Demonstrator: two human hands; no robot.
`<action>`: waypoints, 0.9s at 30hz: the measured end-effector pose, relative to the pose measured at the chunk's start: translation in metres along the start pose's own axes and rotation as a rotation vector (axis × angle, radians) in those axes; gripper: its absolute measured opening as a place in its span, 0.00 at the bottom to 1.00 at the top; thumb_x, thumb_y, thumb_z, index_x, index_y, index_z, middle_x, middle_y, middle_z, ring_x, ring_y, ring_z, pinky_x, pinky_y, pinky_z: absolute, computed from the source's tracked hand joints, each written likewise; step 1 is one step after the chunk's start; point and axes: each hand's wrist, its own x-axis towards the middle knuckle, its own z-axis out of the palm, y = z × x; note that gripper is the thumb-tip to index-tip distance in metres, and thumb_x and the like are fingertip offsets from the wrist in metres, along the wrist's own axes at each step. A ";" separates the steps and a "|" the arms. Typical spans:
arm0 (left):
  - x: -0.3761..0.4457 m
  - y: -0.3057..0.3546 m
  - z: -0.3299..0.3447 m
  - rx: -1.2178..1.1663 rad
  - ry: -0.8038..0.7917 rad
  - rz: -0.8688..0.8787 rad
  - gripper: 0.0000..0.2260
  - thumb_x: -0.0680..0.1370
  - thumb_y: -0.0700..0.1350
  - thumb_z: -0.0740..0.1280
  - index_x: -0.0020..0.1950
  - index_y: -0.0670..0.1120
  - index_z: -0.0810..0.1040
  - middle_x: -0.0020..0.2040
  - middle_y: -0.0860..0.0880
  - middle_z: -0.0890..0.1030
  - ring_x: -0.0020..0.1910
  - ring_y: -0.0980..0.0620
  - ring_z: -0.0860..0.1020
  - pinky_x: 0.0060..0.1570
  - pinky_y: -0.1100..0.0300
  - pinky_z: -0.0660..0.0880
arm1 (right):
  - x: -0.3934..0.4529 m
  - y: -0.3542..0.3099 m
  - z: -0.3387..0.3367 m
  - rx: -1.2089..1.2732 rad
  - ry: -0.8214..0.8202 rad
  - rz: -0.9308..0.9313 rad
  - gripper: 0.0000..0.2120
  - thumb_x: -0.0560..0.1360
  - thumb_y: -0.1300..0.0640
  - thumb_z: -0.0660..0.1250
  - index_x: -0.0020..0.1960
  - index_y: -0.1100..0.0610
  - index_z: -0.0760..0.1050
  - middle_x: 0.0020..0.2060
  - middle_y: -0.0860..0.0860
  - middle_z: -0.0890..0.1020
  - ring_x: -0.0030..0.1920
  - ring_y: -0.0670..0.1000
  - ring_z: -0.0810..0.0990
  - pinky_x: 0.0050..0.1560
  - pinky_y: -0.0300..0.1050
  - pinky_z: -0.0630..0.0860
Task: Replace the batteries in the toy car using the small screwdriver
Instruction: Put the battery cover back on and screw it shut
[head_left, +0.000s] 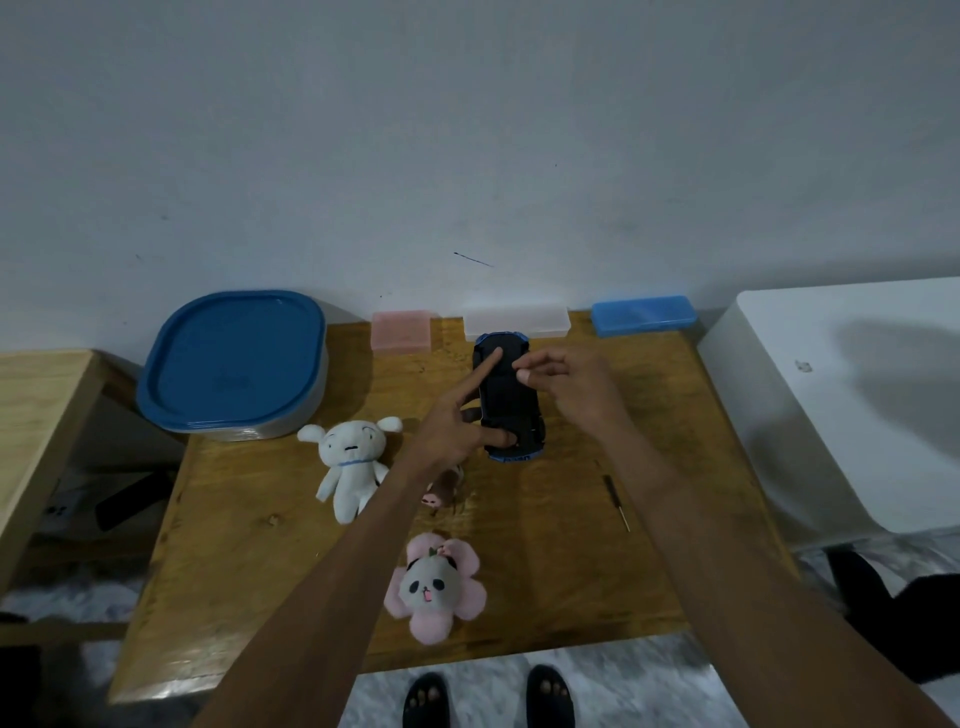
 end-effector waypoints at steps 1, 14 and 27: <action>0.000 0.000 0.000 0.002 -0.001 0.003 0.47 0.68 0.25 0.74 0.74 0.65 0.65 0.70 0.51 0.73 0.57 0.58 0.80 0.49 0.61 0.80 | 0.000 0.000 0.000 0.001 -0.003 0.001 0.05 0.76 0.58 0.73 0.50 0.50 0.84 0.45 0.43 0.84 0.48 0.39 0.80 0.44 0.34 0.72; 0.000 -0.006 0.007 0.000 0.019 0.019 0.47 0.67 0.25 0.75 0.76 0.63 0.67 0.71 0.52 0.73 0.62 0.49 0.79 0.51 0.54 0.82 | 0.003 0.012 0.010 -0.168 0.146 -0.073 0.05 0.74 0.59 0.75 0.50 0.53 0.86 0.41 0.44 0.82 0.43 0.42 0.79 0.48 0.41 0.79; 0.000 -0.004 0.017 0.017 0.040 0.074 0.44 0.69 0.26 0.75 0.77 0.59 0.66 0.70 0.57 0.71 0.61 0.53 0.80 0.54 0.56 0.82 | 0.002 0.013 0.018 -0.141 0.270 -0.040 0.03 0.73 0.58 0.76 0.46 0.51 0.86 0.41 0.44 0.83 0.43 0.44 0.82 0.49 0.45 0.82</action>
